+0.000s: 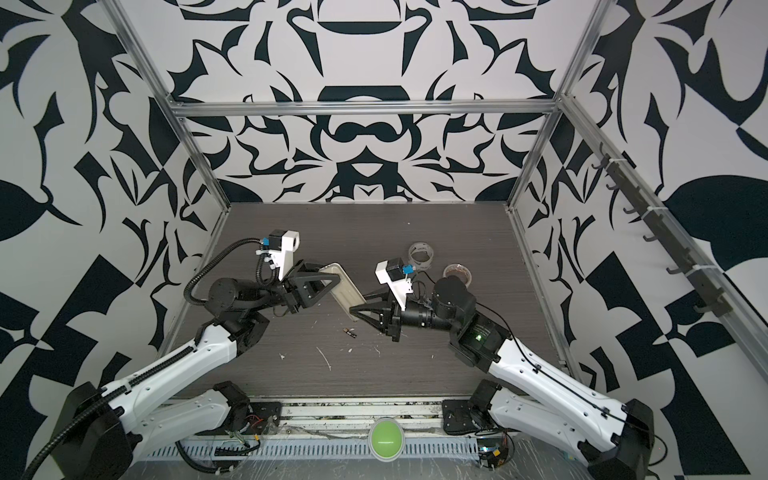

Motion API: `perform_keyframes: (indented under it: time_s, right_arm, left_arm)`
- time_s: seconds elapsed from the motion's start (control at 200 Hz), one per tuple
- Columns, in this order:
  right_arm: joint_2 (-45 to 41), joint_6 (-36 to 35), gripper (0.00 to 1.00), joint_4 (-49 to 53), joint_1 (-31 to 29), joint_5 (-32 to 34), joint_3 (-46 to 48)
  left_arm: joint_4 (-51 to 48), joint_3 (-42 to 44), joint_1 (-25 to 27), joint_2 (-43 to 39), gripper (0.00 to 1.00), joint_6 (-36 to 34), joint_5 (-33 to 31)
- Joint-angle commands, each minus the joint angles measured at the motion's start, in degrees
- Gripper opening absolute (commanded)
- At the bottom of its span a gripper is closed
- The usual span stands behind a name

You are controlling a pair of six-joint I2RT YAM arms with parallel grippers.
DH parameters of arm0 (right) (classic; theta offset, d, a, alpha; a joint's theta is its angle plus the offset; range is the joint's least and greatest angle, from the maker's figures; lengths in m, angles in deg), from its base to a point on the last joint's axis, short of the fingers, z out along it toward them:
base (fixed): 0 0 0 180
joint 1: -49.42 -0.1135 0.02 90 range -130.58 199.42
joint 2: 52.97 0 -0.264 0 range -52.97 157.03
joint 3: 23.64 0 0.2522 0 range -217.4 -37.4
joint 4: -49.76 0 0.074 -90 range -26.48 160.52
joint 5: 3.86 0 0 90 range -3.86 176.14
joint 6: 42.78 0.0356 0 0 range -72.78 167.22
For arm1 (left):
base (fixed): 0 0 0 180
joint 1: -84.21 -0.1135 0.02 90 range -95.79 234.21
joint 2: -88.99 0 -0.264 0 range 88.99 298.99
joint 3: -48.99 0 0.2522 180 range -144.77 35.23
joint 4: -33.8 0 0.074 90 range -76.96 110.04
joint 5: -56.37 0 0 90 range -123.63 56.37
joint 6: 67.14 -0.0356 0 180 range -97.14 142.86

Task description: Load the batteries into the remote control

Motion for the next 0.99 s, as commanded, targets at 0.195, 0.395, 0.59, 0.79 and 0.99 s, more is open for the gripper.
perform_keyframes:
  time_s: [0.195, 0.395, 0.59, 0.79, 0.99]
  right_arm:
    - [0.51, 0.77, 0.00, -4.68, 0.11, -1.25, -3.01]
    - [0.44, 0.87, 0.00, -5.03, 0.14, -1.16, -2.92]
    - [0.95, 1.56, 0.00, -5.29, 0.07, -1.38, -2.91]
    - [0.87, 1.17, 0.42, -1.29, 0.07, 0.25, -3.81]
    - [-1.16, -2.76, 0.83, 8.35, 0.09, 3.50, -6.09]
  left_arm:
    - [2.41, -1.96, 0.22, -0.29, 0.34, 0.77, 0.39]
    - [2.36, -1.72, 0.22, -0.27, 0.19, 0.52, 0.24]
    - [2.32, -1.81, 0.21, -0.14, 0.07, 0.37, 0.04]
    - [0.78, -1.81, 0.19, 0.06, 0.00, -0.31, -0.52]
    - [-8.47, -1.76, 0.12, -1.43, 0.00, -3.88, -3.49]
